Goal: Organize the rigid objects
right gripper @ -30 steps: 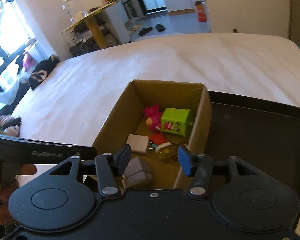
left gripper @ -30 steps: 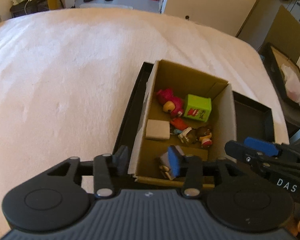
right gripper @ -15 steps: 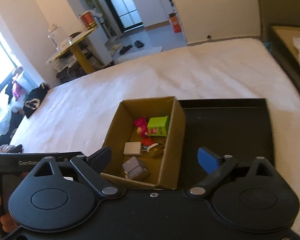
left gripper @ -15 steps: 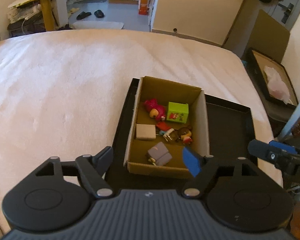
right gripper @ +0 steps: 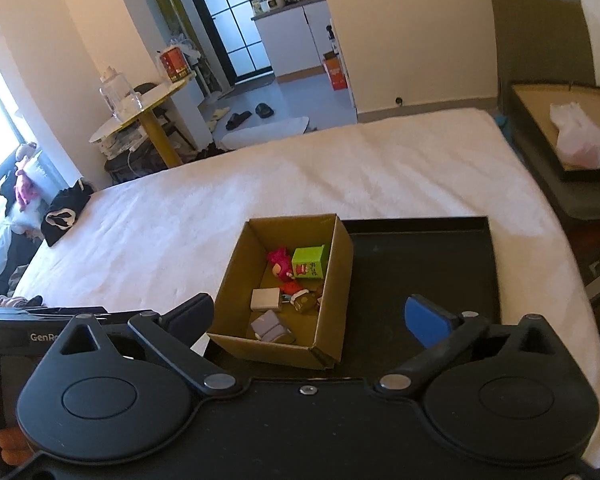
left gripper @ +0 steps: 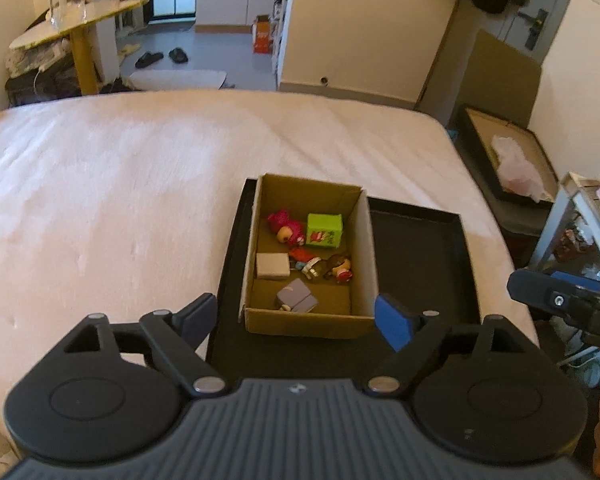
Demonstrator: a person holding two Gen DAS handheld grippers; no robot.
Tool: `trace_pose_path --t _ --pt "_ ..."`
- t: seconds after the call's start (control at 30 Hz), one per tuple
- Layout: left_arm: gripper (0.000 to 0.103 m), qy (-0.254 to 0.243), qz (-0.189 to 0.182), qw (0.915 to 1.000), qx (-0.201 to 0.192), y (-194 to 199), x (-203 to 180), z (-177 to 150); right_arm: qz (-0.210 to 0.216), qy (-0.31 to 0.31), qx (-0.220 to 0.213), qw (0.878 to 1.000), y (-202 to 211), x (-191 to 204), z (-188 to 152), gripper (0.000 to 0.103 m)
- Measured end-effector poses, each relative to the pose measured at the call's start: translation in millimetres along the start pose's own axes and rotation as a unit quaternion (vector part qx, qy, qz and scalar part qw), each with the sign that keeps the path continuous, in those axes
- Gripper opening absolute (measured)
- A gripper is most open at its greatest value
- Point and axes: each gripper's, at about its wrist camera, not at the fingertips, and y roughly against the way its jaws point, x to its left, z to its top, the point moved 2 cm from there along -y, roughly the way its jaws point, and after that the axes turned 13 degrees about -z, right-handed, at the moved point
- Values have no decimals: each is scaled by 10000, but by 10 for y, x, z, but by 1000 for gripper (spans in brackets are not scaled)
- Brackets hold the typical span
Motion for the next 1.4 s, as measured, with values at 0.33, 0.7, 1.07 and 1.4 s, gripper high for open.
trace_pose_path --t 0.33,0.7,1.07,1.4 --pt "90 -211 -144 9996 -146 293 -182 -147 -394 -122 -244 9989 402 -60 -68 103" --pt "91 -402 -262 9980 -413 627 -343 -348 -498 -65 -353 9981 767 -63 -170 103" --pt "96 -464 -161 9961 -738 1056 -445 -438 -852 206 -571 9945 1094 -45 -318 103" --pt "99 -625 -324 9950 -704 1242 -548 -622 -700 66 -637 9955 1383 -50 -430 103"
